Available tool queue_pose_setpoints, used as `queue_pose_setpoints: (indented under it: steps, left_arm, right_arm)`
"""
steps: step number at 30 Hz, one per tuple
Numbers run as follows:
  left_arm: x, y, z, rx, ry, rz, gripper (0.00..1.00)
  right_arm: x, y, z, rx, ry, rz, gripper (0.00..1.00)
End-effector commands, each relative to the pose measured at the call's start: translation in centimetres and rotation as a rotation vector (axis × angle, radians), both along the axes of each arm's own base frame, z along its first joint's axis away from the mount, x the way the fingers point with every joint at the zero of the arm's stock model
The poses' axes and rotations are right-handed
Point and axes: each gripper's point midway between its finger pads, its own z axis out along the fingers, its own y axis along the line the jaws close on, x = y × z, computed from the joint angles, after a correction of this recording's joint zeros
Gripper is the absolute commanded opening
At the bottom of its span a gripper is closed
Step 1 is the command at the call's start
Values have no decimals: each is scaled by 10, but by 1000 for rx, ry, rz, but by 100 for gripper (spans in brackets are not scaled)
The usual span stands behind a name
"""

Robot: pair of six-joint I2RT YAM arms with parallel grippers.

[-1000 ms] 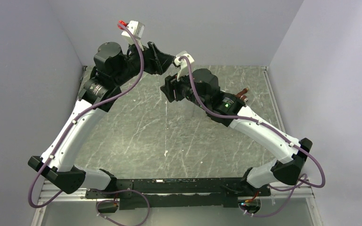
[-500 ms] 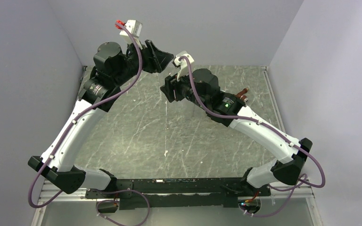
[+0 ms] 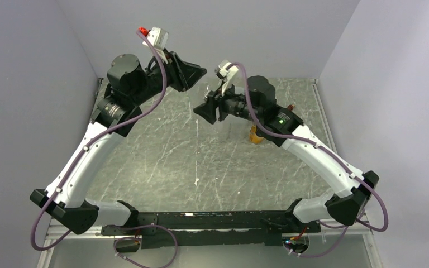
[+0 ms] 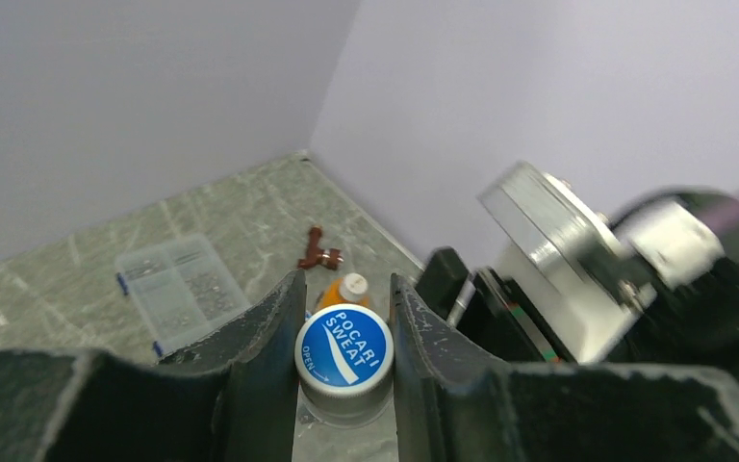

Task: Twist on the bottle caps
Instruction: Screw the bottle cap onto the plastic bottle.

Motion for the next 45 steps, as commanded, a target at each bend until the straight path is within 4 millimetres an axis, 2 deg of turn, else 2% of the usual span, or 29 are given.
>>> queue_pose_setpoints:
  steps: [1, 4, 7, 11, 14, 15, 18, 19, 20, 21, 22, 24, 27, 28, 31, 35, 38, 45]
  left_arm:
    - [-70, -6, 33, -22, -200, -274, 8]
    - [-112, -13, 35, -15, -272, -481, 4]
    - [-151, -15, 37, -14, -326, -695, 3]
    - [-188, -11, 36, -10, -362, -910, 3]
    - [-197, -9, 33, 5, -360, -981, 4]
    - [-197, -9, 33, 10, -355, -981, 8]
    - [-184, -10, 38, 22, -363, -869, 41]
    - [-176, -9, 39, 30, -358, -799, 66]
    - [-166, -7, 42, 29, -357, -712, 84]
    - [-155, -5, 45, 27, -357, -623, 93]
    - [-145, -1, 48, 26, -359, -548, 99]
    - [-122, 10, 57, 14, -347, -370, 99]
    - [-102, 23, 63, 4, -338, -219, 100]
    - [-98, 26, 65, -1, -336, -188, 100]
    - [-87, 31, 71, -22, -332, -122, 99]
    - [-79, 26, 76, -34, -330, -120, 99]
    - [-59, 29, 73, -27, -284, -44, 100]
    - [-24, 31, 62, -12, -205, 76, 96]
  right_arm:
    - [-59, -4, 56, 189, -79, 377, 19]
    - [-104, -7, 70, 243, -105, 626, 19]
    - [-139, -13, 82, 287, -116, 836, 19]
    - [-167, -21, 92, 318, -115, 1006, 19]
    - [-176, -26, 94, 315, -113, 1059, 19]
    - [-175, -26, 94, 310, -116, 1056, 19]
    - [-165, -22, 95, 293, -126, 983, 20]
    - [-159, -20, 94, 281, -126, 942, 20]
    - [-153, -19, 93, 268, -128, 894, 20]
    - [-145, -18, 91, 259, -124, 840, 21]
    - [-136, -17, 89, 248, -125, 776, 21]
    - [-121, -18, 81, 225, -110, 662, 22]
    - [-94, -20, 72, 197, -107, 481, 24]
    - [-80, -21, 69, 189, -103, 392, 24]
    - [-56, -23, 61, 173, -91, 229, 24]
    - [-27, -26, 55, 164, -73, 45, 23]
    - [-15, -26, 51, 149, -64, -31, 23]
    - [-6, -12, 45, 107, -66, -102, 22]
